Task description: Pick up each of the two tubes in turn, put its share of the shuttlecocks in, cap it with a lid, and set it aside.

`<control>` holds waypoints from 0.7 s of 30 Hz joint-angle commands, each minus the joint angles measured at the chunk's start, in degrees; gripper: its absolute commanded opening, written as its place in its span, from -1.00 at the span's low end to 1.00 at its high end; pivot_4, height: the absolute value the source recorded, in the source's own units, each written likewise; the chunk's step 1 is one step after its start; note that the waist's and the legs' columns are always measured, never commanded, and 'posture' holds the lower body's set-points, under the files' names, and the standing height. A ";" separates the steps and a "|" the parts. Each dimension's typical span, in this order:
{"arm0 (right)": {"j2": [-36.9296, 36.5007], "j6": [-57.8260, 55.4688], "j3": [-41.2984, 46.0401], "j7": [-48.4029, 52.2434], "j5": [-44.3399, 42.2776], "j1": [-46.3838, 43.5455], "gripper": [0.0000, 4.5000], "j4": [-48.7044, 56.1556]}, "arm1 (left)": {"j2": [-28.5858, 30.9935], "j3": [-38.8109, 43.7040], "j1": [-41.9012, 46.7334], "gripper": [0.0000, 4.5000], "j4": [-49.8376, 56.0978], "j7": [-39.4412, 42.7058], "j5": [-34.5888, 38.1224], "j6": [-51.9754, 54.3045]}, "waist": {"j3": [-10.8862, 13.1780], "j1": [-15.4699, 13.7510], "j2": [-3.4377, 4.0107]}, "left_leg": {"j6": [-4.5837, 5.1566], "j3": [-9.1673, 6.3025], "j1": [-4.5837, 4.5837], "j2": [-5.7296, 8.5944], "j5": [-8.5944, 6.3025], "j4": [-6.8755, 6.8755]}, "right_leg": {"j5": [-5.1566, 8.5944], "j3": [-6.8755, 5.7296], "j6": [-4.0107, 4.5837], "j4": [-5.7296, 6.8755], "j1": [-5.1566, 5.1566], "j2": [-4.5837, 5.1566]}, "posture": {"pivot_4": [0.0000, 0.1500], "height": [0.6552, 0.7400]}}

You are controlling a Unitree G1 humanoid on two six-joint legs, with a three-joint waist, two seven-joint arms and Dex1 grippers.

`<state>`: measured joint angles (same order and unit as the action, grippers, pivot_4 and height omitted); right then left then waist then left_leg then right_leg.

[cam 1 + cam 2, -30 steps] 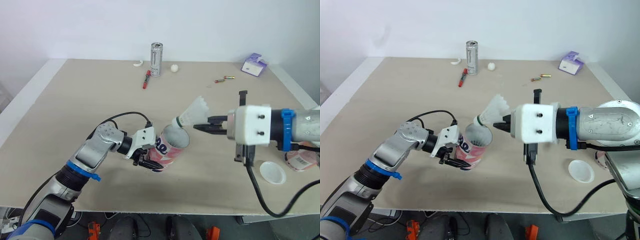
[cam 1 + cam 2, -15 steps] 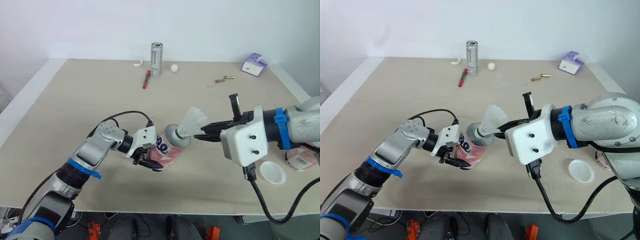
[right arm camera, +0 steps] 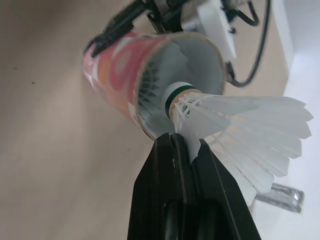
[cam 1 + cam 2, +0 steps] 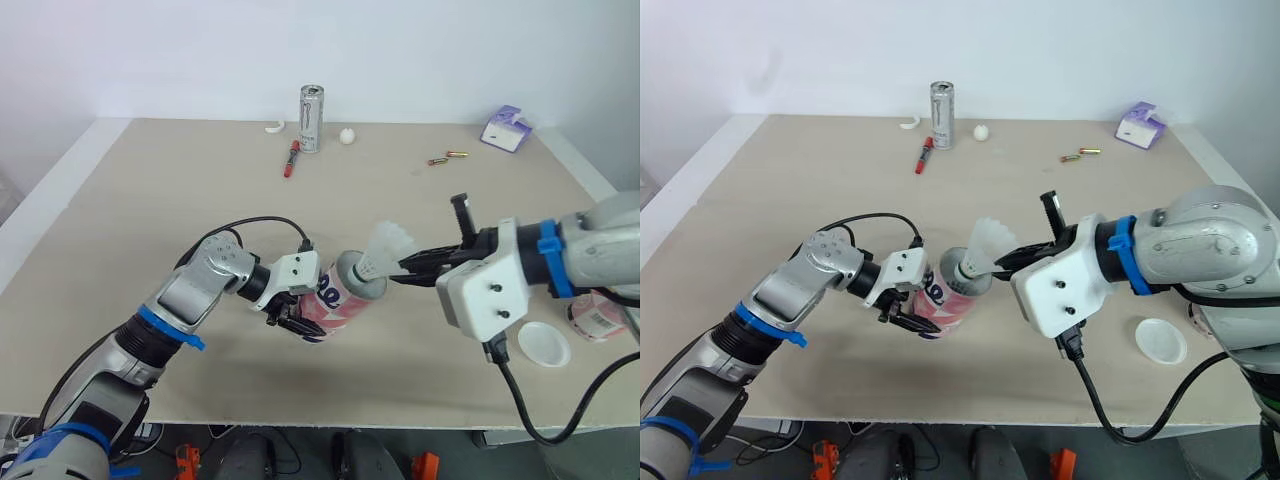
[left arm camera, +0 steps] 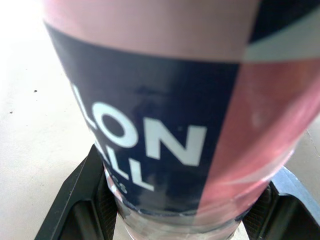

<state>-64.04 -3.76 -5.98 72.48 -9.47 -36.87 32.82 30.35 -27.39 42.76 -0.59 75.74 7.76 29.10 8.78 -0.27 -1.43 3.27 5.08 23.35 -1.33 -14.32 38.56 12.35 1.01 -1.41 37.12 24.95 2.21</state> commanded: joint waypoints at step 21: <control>5.51 -36.74 12.53 -8.58 -28.20 -6.58 0.99 -3.46 | 1.15 -2.56 1.47 0.18 -1.76 0.93 -2.50 0.72 | 0.00 -0.05 -0.01 | -0.01 0.00 -0.01 -0.10 0.01 0.03 | -0.27 -0.04 0.45 0.04 -0.01 -0.01 | 1.00 1.00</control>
<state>-57.67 -39.93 4.11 64.62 -37.47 -43.21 31.67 30.45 -28.13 43.74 -1.14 75.90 7.59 29.17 8.78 -0.32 -1.44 3.25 5.08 23.34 -1.43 -14.31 38.59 12.08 0.97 -0.97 37.16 24.94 2.20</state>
